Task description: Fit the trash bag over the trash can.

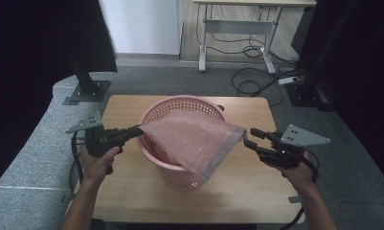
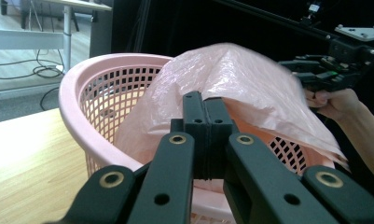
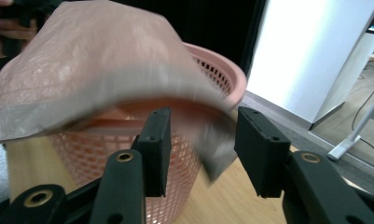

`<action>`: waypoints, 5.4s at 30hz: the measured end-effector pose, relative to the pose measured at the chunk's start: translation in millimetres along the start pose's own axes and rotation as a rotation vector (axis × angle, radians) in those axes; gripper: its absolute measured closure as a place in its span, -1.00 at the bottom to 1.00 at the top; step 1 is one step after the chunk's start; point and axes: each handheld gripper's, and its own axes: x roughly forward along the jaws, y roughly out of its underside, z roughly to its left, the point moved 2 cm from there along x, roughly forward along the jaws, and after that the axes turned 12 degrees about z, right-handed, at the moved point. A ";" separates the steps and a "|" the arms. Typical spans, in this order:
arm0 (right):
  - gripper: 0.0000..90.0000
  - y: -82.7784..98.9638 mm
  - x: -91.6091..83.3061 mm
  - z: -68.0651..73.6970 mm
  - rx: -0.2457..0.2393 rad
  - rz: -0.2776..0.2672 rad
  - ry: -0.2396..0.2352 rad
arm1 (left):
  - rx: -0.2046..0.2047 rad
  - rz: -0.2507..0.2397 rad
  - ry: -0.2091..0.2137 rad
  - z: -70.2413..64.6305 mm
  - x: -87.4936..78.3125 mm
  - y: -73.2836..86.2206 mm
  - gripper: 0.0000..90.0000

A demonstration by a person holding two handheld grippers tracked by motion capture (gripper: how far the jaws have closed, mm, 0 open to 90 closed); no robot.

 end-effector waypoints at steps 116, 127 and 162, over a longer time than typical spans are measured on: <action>0.99 -19.9 44.2 3.6 -0.111 0.007 0.039 | 0.027 -0.002 -0.032 11.2 34.6 -52.1 0.99; 0.99 -12.8 30.3 -10.4 -0.116 0.015 0.095 | -0.004 -0.040 -0.062 19.9 24.5 -46.8 1.00; -0.04 -8.7 -14.1 -23.3 0.041 -0.042 0.075 | -0.008 -0.074 -0.017 7.7 16.3 -23.9 1.00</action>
